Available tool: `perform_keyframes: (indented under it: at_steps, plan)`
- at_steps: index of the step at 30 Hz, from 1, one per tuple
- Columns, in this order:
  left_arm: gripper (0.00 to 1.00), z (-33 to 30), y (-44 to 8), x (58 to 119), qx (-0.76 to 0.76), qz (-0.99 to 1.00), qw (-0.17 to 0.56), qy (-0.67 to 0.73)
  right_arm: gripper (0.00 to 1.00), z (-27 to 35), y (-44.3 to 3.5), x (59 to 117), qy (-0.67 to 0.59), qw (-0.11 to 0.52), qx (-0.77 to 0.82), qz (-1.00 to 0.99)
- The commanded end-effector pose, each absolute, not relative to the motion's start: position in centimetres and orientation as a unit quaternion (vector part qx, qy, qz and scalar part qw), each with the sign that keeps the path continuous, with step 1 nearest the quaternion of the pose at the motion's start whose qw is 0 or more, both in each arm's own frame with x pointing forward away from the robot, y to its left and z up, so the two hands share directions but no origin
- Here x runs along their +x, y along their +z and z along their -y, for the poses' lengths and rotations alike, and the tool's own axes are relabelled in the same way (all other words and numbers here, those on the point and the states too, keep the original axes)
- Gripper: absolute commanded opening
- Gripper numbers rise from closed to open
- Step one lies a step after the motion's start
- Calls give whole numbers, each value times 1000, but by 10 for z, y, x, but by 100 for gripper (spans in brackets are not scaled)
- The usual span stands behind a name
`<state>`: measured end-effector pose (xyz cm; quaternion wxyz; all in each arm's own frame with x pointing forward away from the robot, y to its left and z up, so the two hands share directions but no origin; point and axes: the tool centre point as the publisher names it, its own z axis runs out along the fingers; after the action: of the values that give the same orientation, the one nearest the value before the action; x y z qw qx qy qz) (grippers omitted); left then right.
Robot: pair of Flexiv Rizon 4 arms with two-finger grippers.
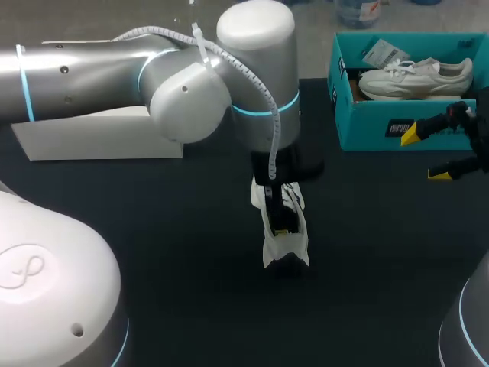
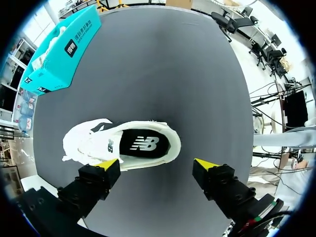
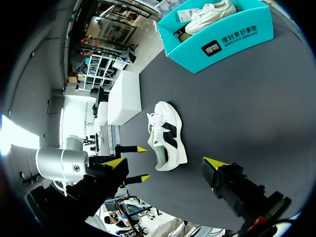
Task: Take the shoe out of the shoebox, open the shoe tongue, remove and reinsert the insole, then place the shoe into the shoebox
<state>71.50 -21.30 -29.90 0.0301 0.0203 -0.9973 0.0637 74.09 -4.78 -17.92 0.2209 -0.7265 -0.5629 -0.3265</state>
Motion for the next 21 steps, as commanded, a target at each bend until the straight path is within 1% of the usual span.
perform_keyframes:
  at_steps: [1,10,14,21]
  plan:
    - [100,222,-311,711,17,997,45,65,100,47,-179,741,-325,220,-728,563]
    - [100,233,-333,690,-7,996,63,57,100,47,-179,741,-325,220,-728,563]
    - [100,237,-349,687,7,996,72,53,100,47,-179,741,-325,220,-728,563]
    - [100,244,-370,688,8,997,66,47,100,47,-179,741,-325,220,-728,563]
